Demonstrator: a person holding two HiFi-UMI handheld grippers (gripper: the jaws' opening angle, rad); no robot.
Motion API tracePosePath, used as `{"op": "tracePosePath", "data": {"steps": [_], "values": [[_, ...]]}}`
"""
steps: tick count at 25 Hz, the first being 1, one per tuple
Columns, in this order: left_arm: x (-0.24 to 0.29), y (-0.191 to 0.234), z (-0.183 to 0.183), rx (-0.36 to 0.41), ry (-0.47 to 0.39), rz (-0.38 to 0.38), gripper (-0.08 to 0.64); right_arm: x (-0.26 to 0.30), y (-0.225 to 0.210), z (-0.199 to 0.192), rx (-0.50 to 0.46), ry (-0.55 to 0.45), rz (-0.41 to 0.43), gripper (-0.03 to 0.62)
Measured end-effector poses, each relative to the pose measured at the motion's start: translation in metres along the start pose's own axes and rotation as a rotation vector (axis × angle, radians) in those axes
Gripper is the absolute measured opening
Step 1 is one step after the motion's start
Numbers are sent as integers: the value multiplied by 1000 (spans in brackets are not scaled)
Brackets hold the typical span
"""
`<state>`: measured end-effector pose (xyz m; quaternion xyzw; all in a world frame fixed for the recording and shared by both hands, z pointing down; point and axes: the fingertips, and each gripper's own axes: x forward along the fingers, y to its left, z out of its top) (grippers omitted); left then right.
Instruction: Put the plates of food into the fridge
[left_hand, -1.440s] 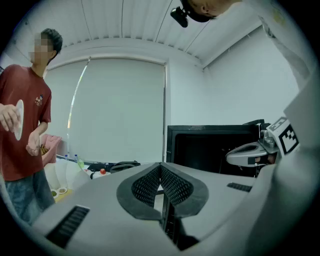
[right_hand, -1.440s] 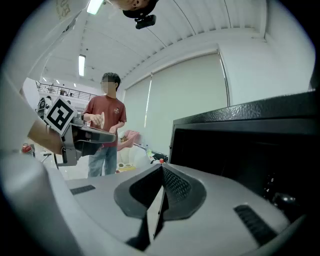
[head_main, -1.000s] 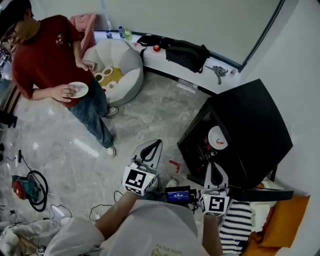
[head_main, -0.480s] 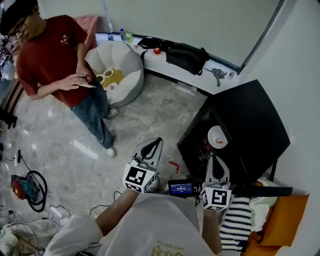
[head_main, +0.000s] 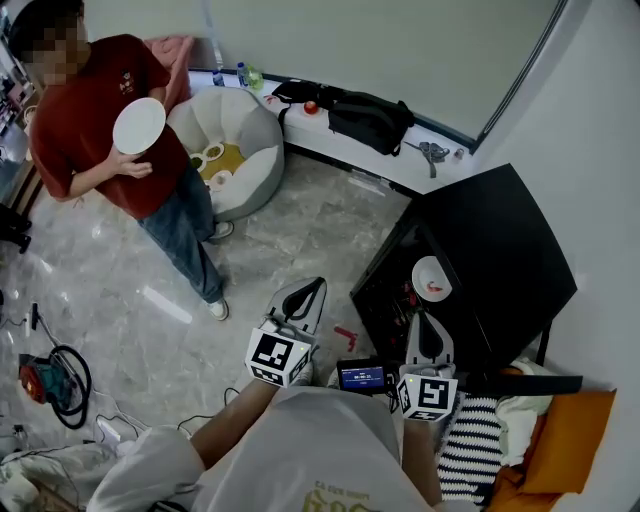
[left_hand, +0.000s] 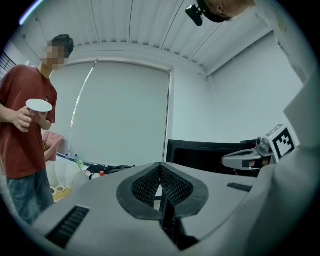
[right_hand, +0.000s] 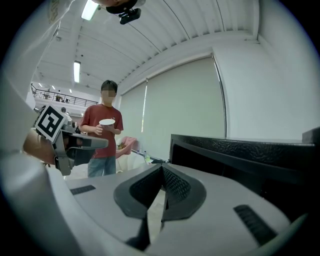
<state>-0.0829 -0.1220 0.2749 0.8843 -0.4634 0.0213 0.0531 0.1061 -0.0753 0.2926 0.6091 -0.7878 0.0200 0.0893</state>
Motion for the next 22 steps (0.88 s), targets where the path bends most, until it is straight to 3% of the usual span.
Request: {"op": "tracePosePath", "data": {"steps": [9, 22], "values": [[4, 8, -7, -46, 15, 10, 6, 4, 1, -1, 26, 0, 6, 9], [6, 4, -10, -32, 28, 3, 6, 8, 1, -5, 30, 11, 16, 9]]}}
